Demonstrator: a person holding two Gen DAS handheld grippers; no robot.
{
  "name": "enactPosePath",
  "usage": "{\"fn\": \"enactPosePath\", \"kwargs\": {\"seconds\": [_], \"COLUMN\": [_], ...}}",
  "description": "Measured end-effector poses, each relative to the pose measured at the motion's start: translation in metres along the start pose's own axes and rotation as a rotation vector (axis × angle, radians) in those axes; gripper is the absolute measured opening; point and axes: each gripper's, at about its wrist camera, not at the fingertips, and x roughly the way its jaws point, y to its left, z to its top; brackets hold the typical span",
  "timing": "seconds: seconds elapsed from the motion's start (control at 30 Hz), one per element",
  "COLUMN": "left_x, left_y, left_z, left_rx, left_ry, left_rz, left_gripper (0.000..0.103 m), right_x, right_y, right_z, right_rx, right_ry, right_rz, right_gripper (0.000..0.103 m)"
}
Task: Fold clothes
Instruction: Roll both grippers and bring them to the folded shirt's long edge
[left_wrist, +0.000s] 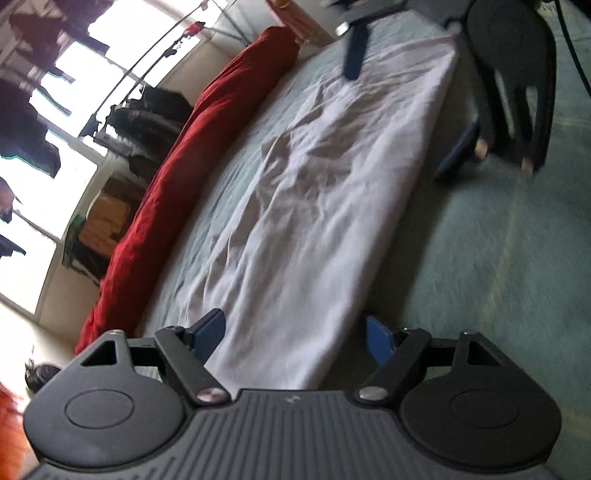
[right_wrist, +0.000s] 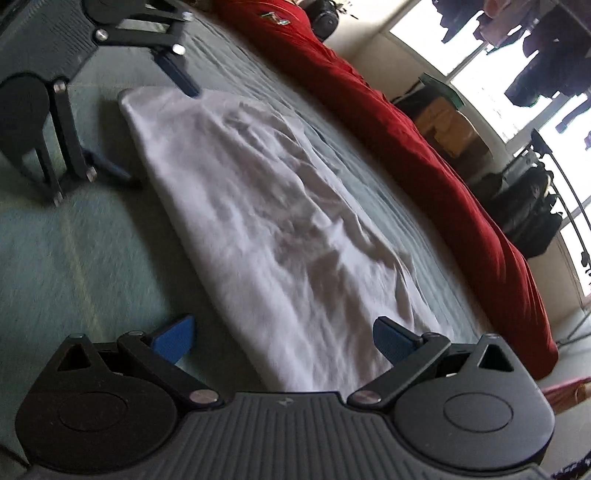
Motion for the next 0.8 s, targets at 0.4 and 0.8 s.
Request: {"fn": "enactPosePath", "kwargs": {"seconds": [0.4,0.8], "left_x": [0.028,0.049], "left_y": [-0.002,-0.001], "left_z": [0.022,0.031], "left_rx": [0.099,0.152], "left_ry": [-0.046,-0.031], "left_rz": [0.049,0.132], "left_gripper": [0.084,0.084], "right_x": [0.008,0.006], "right_y": [-0.005,-0.016], "right_z": [-0.003,-0.035], "right_rx": [-0.107,-0.141], "right_ry": [-0.001,0.033], "right_rz": [-0.062,-0.210], "right_gripper": [0.103,0.103]}}
